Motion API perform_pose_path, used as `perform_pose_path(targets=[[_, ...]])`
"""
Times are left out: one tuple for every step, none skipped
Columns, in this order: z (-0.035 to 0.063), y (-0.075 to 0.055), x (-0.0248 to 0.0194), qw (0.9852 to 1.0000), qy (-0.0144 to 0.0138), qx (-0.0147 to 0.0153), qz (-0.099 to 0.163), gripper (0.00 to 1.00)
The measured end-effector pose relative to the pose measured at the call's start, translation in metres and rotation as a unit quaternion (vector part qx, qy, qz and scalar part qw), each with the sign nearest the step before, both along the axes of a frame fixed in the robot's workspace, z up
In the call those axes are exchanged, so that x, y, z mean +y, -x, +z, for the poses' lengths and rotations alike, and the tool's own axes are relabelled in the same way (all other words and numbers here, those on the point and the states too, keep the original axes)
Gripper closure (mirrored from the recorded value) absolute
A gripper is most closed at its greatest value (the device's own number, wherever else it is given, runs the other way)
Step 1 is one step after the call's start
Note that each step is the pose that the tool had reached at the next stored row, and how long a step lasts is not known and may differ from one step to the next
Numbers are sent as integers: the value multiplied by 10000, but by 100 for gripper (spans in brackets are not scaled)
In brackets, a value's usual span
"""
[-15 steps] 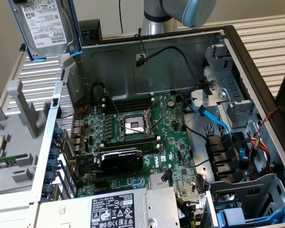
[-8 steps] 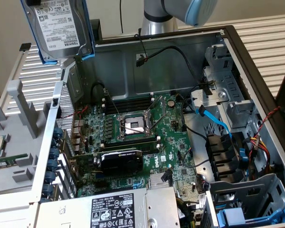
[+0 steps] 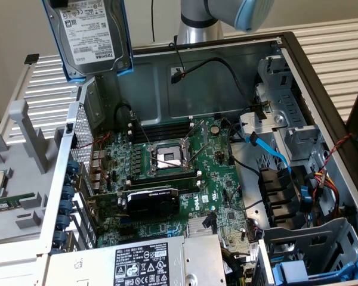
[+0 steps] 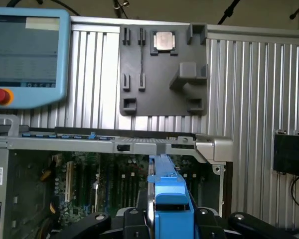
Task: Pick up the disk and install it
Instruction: 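Pick up the disk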
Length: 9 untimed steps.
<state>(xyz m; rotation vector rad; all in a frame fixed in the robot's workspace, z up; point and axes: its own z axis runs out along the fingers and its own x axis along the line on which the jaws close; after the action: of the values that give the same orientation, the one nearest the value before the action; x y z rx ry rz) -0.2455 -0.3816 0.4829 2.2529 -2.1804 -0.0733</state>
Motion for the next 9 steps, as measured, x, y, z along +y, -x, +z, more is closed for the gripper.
perform_pose_path(targets=[[0, -22, -19, 10000, 0, 0, 0, 63], [0, -43, -41, 10000, 0, 0, 0, 63], [0, -66, -66, 10000, 0, 0, 0, 63], [-1, -90, -91, 10000, 0, 0, 0, 63], [0, -117, -114, 10000, 0, 0, 0, 63], [-1, -147, -134, 10000, -1, 0, 0, 63], [-1, -184, -154, 10000, -1, 0, 0, 63], [-1, -222, -176, 10000, -1, -1, 0, 63], [-1, -255, -194, 10000, -1, 0, 0, 63]])
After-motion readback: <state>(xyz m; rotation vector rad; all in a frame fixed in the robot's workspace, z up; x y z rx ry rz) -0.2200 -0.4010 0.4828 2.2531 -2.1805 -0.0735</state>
